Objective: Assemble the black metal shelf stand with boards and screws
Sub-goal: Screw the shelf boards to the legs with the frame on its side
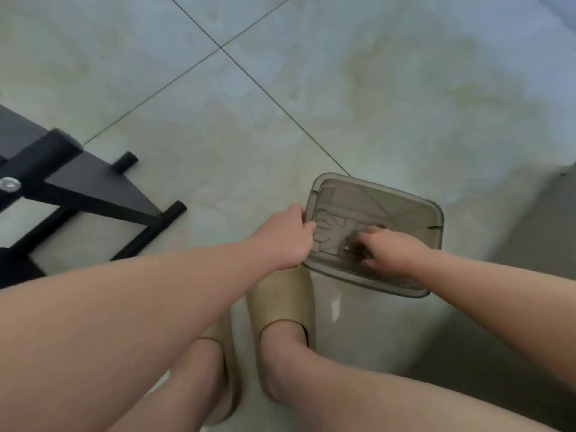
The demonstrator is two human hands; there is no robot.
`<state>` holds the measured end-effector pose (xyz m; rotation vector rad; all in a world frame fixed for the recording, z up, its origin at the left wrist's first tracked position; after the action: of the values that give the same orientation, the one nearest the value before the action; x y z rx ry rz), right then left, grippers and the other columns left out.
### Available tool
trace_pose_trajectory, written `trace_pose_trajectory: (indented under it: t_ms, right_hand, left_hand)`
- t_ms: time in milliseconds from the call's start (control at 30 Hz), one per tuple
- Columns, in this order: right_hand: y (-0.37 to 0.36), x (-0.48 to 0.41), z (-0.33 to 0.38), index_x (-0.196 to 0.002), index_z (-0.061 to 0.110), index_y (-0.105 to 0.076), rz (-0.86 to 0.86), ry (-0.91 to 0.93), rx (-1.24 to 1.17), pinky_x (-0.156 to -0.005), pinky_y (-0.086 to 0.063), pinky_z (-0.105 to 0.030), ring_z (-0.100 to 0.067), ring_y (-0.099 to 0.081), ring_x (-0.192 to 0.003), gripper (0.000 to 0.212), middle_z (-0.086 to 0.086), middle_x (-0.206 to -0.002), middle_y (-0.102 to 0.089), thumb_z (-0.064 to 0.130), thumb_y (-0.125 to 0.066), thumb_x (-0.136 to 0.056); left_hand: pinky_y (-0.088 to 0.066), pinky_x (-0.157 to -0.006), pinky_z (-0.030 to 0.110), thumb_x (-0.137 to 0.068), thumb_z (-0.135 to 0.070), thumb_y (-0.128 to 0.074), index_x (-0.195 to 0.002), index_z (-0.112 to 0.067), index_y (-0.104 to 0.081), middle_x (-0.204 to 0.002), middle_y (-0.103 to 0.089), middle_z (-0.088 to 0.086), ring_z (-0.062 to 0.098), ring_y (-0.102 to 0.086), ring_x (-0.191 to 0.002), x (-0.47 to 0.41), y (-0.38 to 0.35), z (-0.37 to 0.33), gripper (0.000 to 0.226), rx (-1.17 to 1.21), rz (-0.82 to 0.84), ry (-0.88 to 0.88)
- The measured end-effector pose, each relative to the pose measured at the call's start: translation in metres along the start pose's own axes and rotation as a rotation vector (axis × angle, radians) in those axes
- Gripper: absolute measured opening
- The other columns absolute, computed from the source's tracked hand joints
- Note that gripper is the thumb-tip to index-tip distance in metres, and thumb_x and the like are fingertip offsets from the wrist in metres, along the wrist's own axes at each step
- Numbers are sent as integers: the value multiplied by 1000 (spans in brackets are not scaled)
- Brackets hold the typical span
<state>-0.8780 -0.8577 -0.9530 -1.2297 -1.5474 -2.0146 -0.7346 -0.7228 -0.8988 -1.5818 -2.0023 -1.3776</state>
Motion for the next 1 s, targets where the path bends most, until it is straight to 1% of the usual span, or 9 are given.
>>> trace_pose_trajectory:
  t_ms: [100,200,433,567,633,700,767,867,1000]
  right_hand:
    - [-6,-11,-1,-126,17,-49,-127,4,35,-75,-40,-34,-31,-56,-117,34,-6,-134,-50,32,-59,-97]
    - [-4,-16,-1,-120,12,-53,-214,6,20,-72,-32,-33,-34,-58,-112,24,-11,-128,-55,28,-50,-102]
    - [-10,-23,-5,-114,11,-48,-150,-101,-109,-67,-36,-34,-36,-60,-104,26,-16,-116,-62,14,-56,-90]
    - [3,-15,-11,-92,15,-57,-129,-174,-332,-70,-47,-33,-31,-61,-88,8,-14,-102,-68,14,-62,-85]
    - [25,-3,-9,-85,14,-65,-163,-190,-488,-69,-47,-31,-26,-60,-81,1,-9,-88,-69,14,-65,-85]
    - [61,15,4,-76,18,-62,-222,-156,-630,-63,-44,-29,-22,-59,-73,11,-3,-75,-66,12,-67,-83]
    - [107,39,26,-71,18,-58,-321,-95,-712,-59,-41,-28,-20,-53,-65,18,0,-66,-60,9,-68,-82]
    - [177,87,70,-76,13,-60,-467,9,-780,-51,-38,-23,-19,-52,-62,14,0,-64,-57,3,-67,-82]
    - [243,170,135,-94,17,-61,-593,167,-798,-52,-41,-25,-20,-54,-59,18,-5,-72,-60,3,-65,-85]
  left_hand:
    - [-47,-81,37,-105,-38,-39,-109,-13,-52,-109,-66,19,38,-64,-100,-2,-6,8,29,87,21,2]
    - [-51,-85,41,-104,-40,-40,-101,-13,-52,-101,-67,17,37,-65,-93,-3,-6,11,29,126,14,-1]
    - [-49,-79,38,-104,-38,-42,-94,-14,-49,-91,-62,12,36,-65,-91,-2,-6,10,27,172,21,11]
    - [-47,-66,33,-104,-41,-43,-100,-13,-53,-83,-68,12,30,-66,-78,4,-1,12,30,169,80,52]
    - [-44,-66,32,-103,-40,-45,-103,-13,-56,-90,-70,11,30,-67,-87,15,17,8,30,69,78,47]
    - [-45,-80,34,-102,-37,-48,-104,-10,-61,-107,-69,14,31,-64,-103,34,46,5,30,-73,56,27]
    - [-44,-86,34,-101,-37,-49,-111,-7,-64,-116,-67,14,31,-61,-109,59,81,4,35,-189,29,24]
    - [-44,-86,34,-100,-36,-51,-101,-13,-64,-117,-67,10,28,-61,-107,106,136,8,26,-267,-98,51]
    - [-49,-74,32,-96,-31,-56,-93,-20,-60,-101,-68,2,21,-63,-83,189,185,29,11,99,-367,78]
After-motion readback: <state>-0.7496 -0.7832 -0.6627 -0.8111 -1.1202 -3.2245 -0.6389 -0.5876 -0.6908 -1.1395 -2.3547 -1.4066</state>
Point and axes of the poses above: each hand's wrist, its own x-axis away from the middle knuckle, its own y-axis out of the back of the hand, z = x × y, the point moved 7 cm from there along -x, towards the middle knuckle
